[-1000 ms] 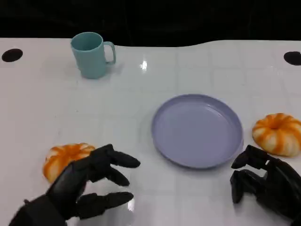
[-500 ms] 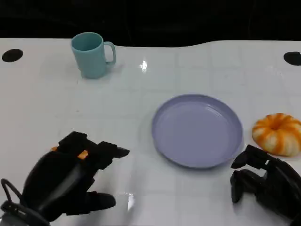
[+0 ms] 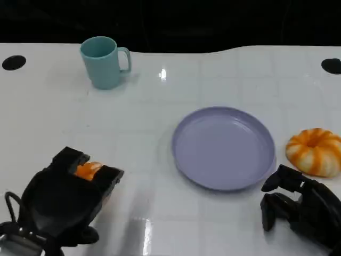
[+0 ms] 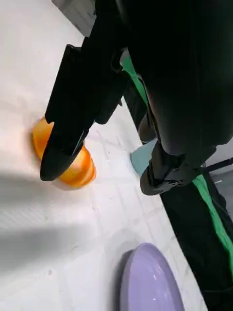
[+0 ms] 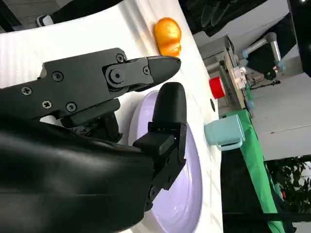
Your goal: Grasp the bread from the table and place it into the plate.
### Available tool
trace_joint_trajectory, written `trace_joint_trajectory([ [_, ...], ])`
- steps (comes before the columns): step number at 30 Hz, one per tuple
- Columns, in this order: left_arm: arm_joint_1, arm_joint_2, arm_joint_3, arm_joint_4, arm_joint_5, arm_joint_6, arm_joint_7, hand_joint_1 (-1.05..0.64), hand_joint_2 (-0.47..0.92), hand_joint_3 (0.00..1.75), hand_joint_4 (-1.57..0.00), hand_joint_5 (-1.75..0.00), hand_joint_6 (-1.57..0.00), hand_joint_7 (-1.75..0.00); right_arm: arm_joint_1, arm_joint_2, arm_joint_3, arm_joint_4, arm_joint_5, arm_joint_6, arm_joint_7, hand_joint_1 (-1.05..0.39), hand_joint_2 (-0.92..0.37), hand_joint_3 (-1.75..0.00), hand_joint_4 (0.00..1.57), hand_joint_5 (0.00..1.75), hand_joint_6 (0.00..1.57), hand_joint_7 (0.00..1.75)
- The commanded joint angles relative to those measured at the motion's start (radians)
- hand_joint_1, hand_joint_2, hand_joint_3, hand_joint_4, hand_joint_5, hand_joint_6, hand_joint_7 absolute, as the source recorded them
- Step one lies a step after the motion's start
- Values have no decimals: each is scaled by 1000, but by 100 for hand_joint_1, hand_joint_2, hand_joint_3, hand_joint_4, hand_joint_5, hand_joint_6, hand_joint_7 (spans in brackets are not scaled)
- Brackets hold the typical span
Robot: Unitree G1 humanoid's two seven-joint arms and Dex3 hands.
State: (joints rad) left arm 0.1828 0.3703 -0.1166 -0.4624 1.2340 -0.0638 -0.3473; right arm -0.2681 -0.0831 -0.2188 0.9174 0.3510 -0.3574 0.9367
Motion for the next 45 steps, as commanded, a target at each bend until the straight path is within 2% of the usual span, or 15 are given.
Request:
trace_joint_trajectory([
  [1, -43, 8, -26, 25, 51, 64, -51, -55, 70, 0, 0, -35, -18, -14, 2, -12, -3, 14, -5, 2, -7, -57, -92, -15, 76, 167, 74, 135],
  [5, -108, 6, -64, 144, 56, 91, -18, -56, 71, 1, 0, -36, -16, -13, -11, -21, -6, 29, -8, -4, -7, -57, -92, -16, 76, 166, 75, 135],
  [12, -196, 33, -113, 308, 28, 103, 63, -59, 72, 0, 0, -32, -15, -13, -31, -16, -16, 62, 3, 0, 5, -54, -92, -14, 74, 173, 74, 139],
  [15, -238, 36, -129, 393, 14, 107, 112, -52, 73, 1, 0, -35, -14, -12, -34, -17, -13, 68, -4, -5, 3, -55, -92, -16, 73, 172, 72, 139],
  [18, -288, 42, -148, 468, -8, 118, 107, -52, 73, 1, 0, -34, -12, -11, -34, -13, -15, 75, -3, -9, 3, -56, -92, -15, 74, 172, 73, 138],
  [28, -376, 49, -219, 630, -55, 148, 148, -55, 71, 0, 0, -46, -17, -14, -22, -12, -8, 49, -3, 9, -8, -54, -92, -13, 76, 170, 75, 135],
  [32, -415, 47, -257, 730, -80, 140, 192, -51, 75, 0, -2, -64, -34, -13, -17, -12, -8, 46, -3, -10, 3, -56, -92, -16, 73, 174, 71, 141],
  [37, -442, 54, -276, 820, -148, 104, 254, -47, 78, 1, -3, -74, -41, -9, -11, -13, -4, 38, -10, -8, -14, -56, -92, -15, 74, 169, 74, 135],
  [40, -453, 63, -271, 869, -218, 53, 305, -38, 78, 0, -28, -64, -55, -6, -12, -12, -6, 47, -8, -11, -8, -56, -92, -15, 75, 166, 74, 133],
  [41, -451, 64, -266, 894, -241, 20, 372, -35, 79, 1, -38, -65, -61, -7, -10, -12, -5, 44, -8, -10, -9, -56, -92, -14, 76, 166, 74, 133],
  [42, -451, 65, -264, 920, -257, -11, 442, -30, 81, 2, -57, -66, -73, -8, -8, -12, -4, 40, -9, -8, -11, -55, -92, -14, 76, 165, 75, 132],
  [43, -453, 65, -262, 954, -270, -48, 525, -27, 83, 4, -71, -78, -85, -7, -6, -11, -3, 36, -10, -8, -15, -55, -92, -14, 77, 164, 75, 132],
  [44, -457, 63, -260, 990, -283, -83, 603, -27, 86, 9, -88, -114, -106, -9, -4, -11, -2, 34, -11, -9, -16, -55, -92, -14, 78, 163, 76, 131],
  [45, -465, 62, -263, 1026, -290, -111, 673, -27, 87, 14, -94, -131, -118, -10, -3, -11, -1, 32, -11, -6, -17, -54, -92, -14, 78, 163, 76, 131],
])
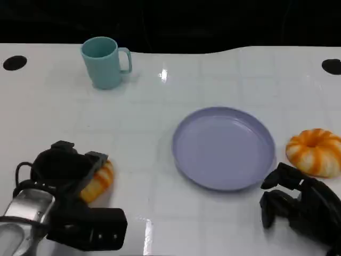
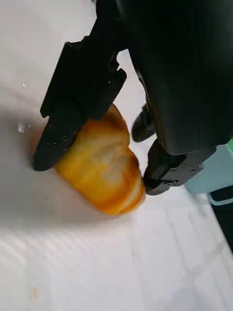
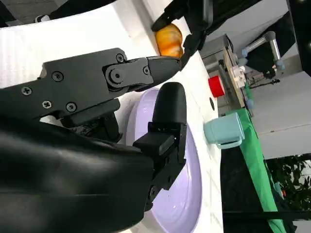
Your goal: Grasp the bread from the table and place it into the plate.
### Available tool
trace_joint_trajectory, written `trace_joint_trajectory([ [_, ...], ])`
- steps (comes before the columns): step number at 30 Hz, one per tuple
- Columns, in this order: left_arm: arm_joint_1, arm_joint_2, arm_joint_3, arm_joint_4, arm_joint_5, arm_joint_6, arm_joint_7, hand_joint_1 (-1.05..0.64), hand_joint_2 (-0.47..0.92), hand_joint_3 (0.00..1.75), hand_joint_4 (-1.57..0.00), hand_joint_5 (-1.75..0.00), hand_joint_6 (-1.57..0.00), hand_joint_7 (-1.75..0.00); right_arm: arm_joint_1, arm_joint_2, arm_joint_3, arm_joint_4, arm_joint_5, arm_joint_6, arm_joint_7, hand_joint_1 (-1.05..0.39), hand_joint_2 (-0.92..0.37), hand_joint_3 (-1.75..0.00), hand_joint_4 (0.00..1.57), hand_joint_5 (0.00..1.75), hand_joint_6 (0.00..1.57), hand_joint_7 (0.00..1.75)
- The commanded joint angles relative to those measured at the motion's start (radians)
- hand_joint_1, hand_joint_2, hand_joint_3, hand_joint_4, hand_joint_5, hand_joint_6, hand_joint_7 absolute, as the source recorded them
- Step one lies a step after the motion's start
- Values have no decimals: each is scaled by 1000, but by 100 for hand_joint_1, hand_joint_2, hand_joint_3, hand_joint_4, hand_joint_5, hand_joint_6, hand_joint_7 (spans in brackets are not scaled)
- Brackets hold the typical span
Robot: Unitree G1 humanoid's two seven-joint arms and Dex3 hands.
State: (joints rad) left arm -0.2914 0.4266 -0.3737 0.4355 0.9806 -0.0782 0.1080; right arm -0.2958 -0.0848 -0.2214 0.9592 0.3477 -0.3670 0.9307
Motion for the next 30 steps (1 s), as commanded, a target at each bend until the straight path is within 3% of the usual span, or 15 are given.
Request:
trace_joint_trajectory([
  [1, -4, 4, -11, 173, -41, -131, 294, -27, 86, 22, -98, -145, -129, -13, 25, -8, 1, -11, -6, 0, -8, -54, -92, -15, 78, 163, 76, 131],
  [2, -17, 4, -15, 208, -45, -160, 350, -28, 68, 74, -102, -162, -116, -80, 25, -6, -1, -11, -1, 1, -4, -53, -92, -15, 78, 163, 76, 131],
  [3, -29, 4, -17, 235, -51, -185, 395, -29, 59, 100, -103, -168, -103, -122, 25, -5, -1, -13, 0, 4, -3, -53, -92, -16, 78, 164, 76, 131],
  [4, -38, 5, -19, 256, -56, -204, 425, -28, 51, 118, -102, -172, -93, -151, 25, -4, -1, -14, 1, 6, -3, -54, -92, -16, 79, 164, 77, 131],
  [6, -57, 10, -26, 279, -57, -221, 469, -27, 45, 129, -103, -174, -87, -167, 25, -4, 1, -14, -2, 6, -6, -55, -92, -16, 79, 164, 76, 131],
  [9, -71, 15, -27, 290, -72, -241, 503, -27, 41, 131, -103, -175, -81, -173, 24, -3, 1, -11, -4, -4, -5, -55, -92, -16, 78, 164, 76, 131],
  [10, -72, 17, -23, 281, -77, -238, 499, -27, 39, 131, -103, -175, -83, -164, 23, -4, 2, -10, -6, -6, -7, -55, -92, -16, 78, 165, 76, 132],
  [11, -74, 19, -20, 272, -80, -233, 500, -30, 41, 114, -102, -175, -87, -135, 22, -4, 2, -9, -8, -8, -8, -55, -92, -16, 77, 165, 76, 133],
  [12, -77, 20, -17, 263, -80, -229, 511, -31, 42, 105, -102, -175, -90, -121, 20, -4, 1, -5, -6, -5, -8, -55, -92, -16, 77, 165, 75, 133],
  [14, -80, 20, -12, 252, -83, -226, 519, -27, 39, 106, -104, -175, -87, -149, 18, -4, -1, -1, -3, -4, -7, -54, -92, -15, 77, 165, 75, 133],
  [15, -82, 18, -7, 239, -85, -220, 520, -26, 38, 107, -104, -175, -86, -154, 17, -5, 0, -1, -5, -4, -8, -54, -92, -15, 77, 165, 75, 133],
  [17, -87, 12, 8, 207, -107, -214, 499, -22, 30, 137, -107, -175, -88, -170, 16, -5, -2, -3, 0, -2, -1, -55, -92, -16, 77, 165, 75, 132],
  [24, -98, 0, 34, 162, -199, -240, 444, -19, 28, 153, -106, -175, -85, -175, 12, -6, -3, 2, 1, 1, 2, -55, -92, -16, 76, 167, 75, 133],
  [30, -197, -90, 65, 155, -326, -254, 335, -20, 20, 170, -112, -175, -90, -175, 6, -10, -3, 30, -6, -8, 1, -55, -92, -15, 77, 164, 76, 131],
])
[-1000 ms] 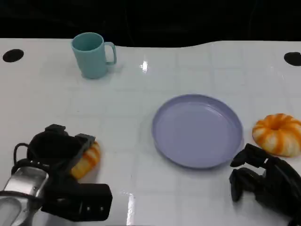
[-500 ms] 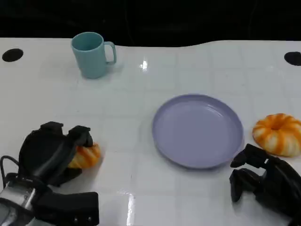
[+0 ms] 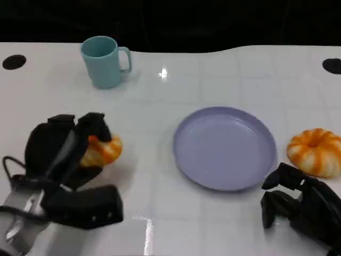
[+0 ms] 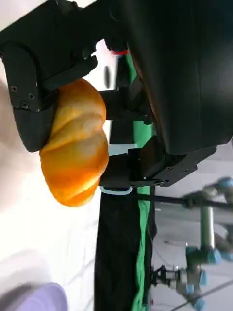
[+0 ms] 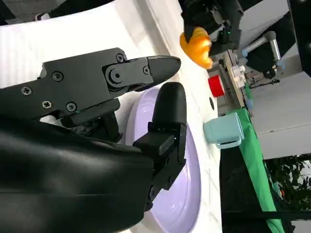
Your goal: Grasp the bread from the table and place it into the plate.
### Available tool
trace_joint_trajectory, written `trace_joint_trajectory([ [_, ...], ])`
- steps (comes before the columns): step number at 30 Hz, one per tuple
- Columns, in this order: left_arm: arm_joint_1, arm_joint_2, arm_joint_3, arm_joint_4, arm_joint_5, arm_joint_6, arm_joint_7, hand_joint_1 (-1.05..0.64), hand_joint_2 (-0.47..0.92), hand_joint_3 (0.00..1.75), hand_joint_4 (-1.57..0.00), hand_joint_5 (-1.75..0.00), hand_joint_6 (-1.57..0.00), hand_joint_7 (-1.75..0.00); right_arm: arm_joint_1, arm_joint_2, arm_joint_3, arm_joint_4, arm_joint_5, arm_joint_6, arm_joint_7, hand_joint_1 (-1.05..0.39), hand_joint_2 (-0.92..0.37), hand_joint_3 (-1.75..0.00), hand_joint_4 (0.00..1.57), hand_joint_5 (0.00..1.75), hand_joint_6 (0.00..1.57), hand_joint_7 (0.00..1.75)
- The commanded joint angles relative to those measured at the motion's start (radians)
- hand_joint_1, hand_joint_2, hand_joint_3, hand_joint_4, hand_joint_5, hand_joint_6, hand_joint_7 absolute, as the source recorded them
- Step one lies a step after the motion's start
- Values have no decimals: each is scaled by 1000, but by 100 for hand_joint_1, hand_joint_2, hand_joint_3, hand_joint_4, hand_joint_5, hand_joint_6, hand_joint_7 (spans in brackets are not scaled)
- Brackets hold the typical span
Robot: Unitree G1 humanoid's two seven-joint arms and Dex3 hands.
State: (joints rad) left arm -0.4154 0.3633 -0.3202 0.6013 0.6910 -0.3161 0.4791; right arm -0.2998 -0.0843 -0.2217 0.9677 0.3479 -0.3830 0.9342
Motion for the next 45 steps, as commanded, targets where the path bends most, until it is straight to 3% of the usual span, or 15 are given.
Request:
trace_joint_trajectory([
  [1, -95, -42, 3, 4, -31, -23, -36, -20, 19, 171, -113, -175, -90, -175, 11, -11, -2, 22, -7, 3, -1, -55, -92, -15, 76, 164, 76, 130],
  [8, -230, -134, -51, 148, -29, -105, -31, -21, 10, 168, -113, -175, -91, -175, 10, -12, -12, 39, 3, -2, 15, -54, -92, -16, 78, 164, 77, 131],
  [12, -288, -186, -84, 224, -9, -133, 2, -26, 16, 154, -113, -175, -91, -175, 12, -17, -7, 31, -9, -5, 2, -56, -92, -16, 79, 163, 79, 133],
  [22, -432, -320, -170, 420, 28, -173, 36, -33, 22, 145, -111, -175, -91, -175, 21, -14, -9, 26, 3, -10, 22, -52, -92, -17, 81, 161, 79, 129],
  [29, -507, -375, -220, 525, 67, -158, 65, -36, 27, 140, -111, -175, -90, -173, 30, -16, -5, 11, -1, -1, 21, -54, -92, -16, 79, 162, 78, 129],
  [33, -544, -404, -253, 584, 91, -142, 63, -36, 36, 127, -107, -175, -91, -165, 36, -14, -7, -2, 6, 5, 27, -53, -92, -17, 77, 163, 76, 130],
  [35, -562, -418, -268, 603, 96, -107, 35, -39, 46, 113, -102, -175, -90, -155, 36, -13, -10, 1, 9, 8, 29, -54, -92, -17, 78, 163, 77, 130],
  [37, -575, -426, -269, 611, 84, -92, -11, -39, 56, 93, -95, -169, -90, -133, 37, -12, -8, 0, 6, 6, 26, -55, -92, -16, 79, 160, 78, 127],
  [40, -585, -427, -270, 611, 73, -96, -61, -39, 66, 58, -86, -151, -78, -82, 37, -14, -4, -3, 5, 21, 24, -55, -92, -16, 79, 159, 78, 125],
  [42, -589, -423, -267, 614, 64, -109, -108, -40, 71, 38, -80, -143, -68, -61, 41, -13, -5, -13, 7, 23, 27, -54, -92, -16, 79, 158, 79, 124],
  [43, -590, -419, -267, 616, 60, -118, -130, -46, 79, 23, -60, -113, -51, -43, 44, -12, -5, -18, 7, 20, 26, -54, -92, -16, 80, 159, 79, 124],
  [45, -591, -414, -266, 615, 56, -126, -152, -50, 86, 12, -47, -90, -41, -32, 47, -11, -5, -24, 6, 17, 23, -54, -92, -16, 80, 159, 79, 124],
])
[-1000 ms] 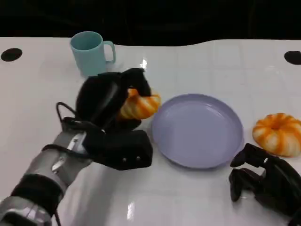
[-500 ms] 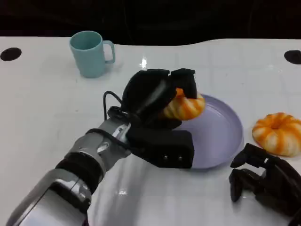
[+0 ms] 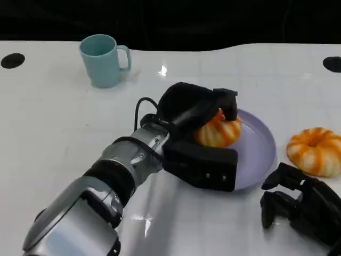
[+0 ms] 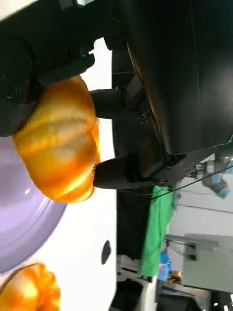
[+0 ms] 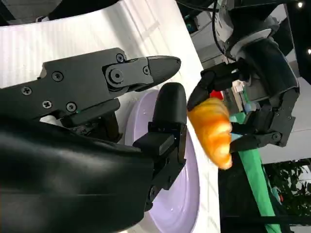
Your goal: Grasp the bread from the table and place it into the plate.
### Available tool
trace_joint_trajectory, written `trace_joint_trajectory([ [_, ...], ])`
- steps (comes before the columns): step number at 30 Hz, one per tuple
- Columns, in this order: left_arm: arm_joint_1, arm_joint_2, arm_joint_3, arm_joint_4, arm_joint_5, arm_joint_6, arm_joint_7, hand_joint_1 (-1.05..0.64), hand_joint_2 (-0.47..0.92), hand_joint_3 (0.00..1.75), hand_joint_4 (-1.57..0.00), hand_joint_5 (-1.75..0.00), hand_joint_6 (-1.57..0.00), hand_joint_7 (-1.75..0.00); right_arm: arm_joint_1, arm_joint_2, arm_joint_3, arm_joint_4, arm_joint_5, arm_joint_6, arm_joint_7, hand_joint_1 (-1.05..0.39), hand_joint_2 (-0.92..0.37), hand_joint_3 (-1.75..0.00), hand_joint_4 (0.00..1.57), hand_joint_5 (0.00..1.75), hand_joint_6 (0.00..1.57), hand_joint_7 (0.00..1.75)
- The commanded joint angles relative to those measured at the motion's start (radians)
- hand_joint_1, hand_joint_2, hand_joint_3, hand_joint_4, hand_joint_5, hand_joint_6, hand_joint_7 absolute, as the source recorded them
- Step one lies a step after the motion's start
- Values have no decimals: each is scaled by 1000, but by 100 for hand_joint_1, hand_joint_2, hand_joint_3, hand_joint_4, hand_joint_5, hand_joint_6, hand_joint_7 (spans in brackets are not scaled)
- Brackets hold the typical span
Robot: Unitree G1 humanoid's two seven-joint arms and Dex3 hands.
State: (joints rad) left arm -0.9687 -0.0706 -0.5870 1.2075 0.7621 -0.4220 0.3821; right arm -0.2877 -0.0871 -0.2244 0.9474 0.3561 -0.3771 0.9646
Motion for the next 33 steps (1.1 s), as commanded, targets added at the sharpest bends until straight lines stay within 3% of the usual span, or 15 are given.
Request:
trace_joint_trajectory([
  [1, -38, 20, 2, 8, -15, -20, -58, -51, 88, 9, -45, -85, -39, -30, 35, -9, -2, -5, -3, 12, -8, -54, -92, -16, 80, 159, 79, 124],
  [4, -45, 23, -6, 8, -7, -2, -90, -51, 89, 7, -44, -81, -37, -28, 37, -8, -2, -8, -1, 9, -4, -54, -92, -16, 80, 159, 79, 124],
  [5, -50, 24, -13, 9, -1, 13, -111, -69, 91, 23, -18, -65, -22, -22, 37, -8, -3, -8, 0, 6, -1, -54, -92, -17, 80, 160, 79, 125],
  [7, -55, 26, -21, 6, 4, 30, -136, -80, 92, 32, -4, -56, -13, -20, 37, -8, -3, -7, 1, 2, 3, -53, -92, -18, 80, 160, 79, 125],
  [12, -58, 38, -23, -6, -7, 36, -188, -82, 92, 35, 0, -53, -10, -21, 36, -8, -4, -4, 1, 6, 2, -53, -92, -19, 79, 161, 78, 126],
  [13, -61, 46, -22, -13, -12, 36, -223, -96, 92, 48, 0, -30, -4, -18, 35, -9, -4, -3, 1, 9, 0, -53, -92, -18, 79, 162, 78, 128],
  [16, -55, 71, -15, -44, -22, 28, -271, -104, 92, 57, 0, -15, 0, -19, 32, -8, -9, 0, 13, 29, 12, -51, -92, -16, 78, 164, 75, 131],
  [25, -12, 128, -1, -146, -50, 17, -329, -105, 92, 54, 0, -20, 0, -21, 31, -8, -3, -3, 8, 36, -8, -56, -92, -12, 80, 161, 78, 129],
  [28, 117, 233, 77, -311, -171, -66, -435, -102, 92, 49, 0, -33, -1, -27, 35, -12, 0, -15, 6, 31, -5, -55, -92, -15, 80, 161, 78, 129],
  [31, 225, 282, 143, -442, -284, -105, -517, -98, 92, 45, -2, -46, -4, -32, 42, -11, 1, -31, 11, 39, 5, -53, -92, -16, 76, 167, 74, 134],
  [33, 292, 296, 188, -509, -361, -128, -554, -92, 92, 41, -11, -54, -11, -35, 48, -9, 2, -43, 12, 37, 7, -54, -92, -17, 75, 170, 73, 137],
])
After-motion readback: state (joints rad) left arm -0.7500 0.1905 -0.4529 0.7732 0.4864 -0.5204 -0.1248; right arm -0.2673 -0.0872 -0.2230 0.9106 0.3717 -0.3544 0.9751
